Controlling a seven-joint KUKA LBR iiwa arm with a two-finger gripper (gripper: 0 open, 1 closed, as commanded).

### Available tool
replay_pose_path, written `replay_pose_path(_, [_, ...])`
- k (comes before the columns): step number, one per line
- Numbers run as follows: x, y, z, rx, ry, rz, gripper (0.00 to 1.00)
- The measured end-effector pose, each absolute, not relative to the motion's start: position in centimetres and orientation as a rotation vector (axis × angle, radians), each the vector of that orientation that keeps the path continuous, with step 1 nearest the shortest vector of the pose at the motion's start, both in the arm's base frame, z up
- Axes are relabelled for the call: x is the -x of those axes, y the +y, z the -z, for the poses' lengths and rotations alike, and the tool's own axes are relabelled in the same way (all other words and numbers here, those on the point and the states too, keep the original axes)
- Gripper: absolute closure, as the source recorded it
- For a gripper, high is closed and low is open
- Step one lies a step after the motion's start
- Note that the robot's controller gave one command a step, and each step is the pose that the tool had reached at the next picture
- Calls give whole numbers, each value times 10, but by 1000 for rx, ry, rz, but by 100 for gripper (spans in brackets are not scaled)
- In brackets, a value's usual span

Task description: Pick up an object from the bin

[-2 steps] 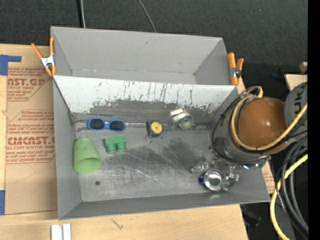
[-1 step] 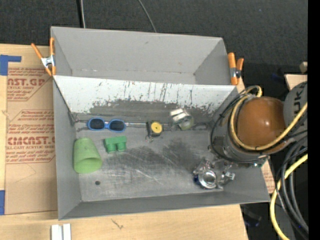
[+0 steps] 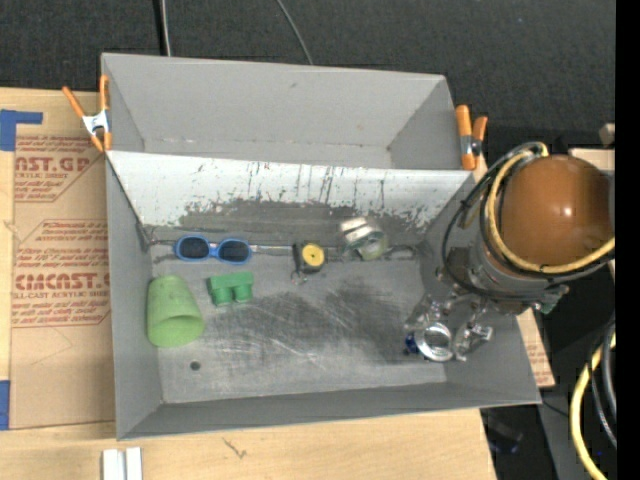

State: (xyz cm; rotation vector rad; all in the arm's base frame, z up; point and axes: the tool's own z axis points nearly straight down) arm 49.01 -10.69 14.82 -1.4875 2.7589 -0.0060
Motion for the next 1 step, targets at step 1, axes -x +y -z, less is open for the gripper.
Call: replay_pose_path(1, [-491, -105, -173, 1488, 2763, 1, 100])
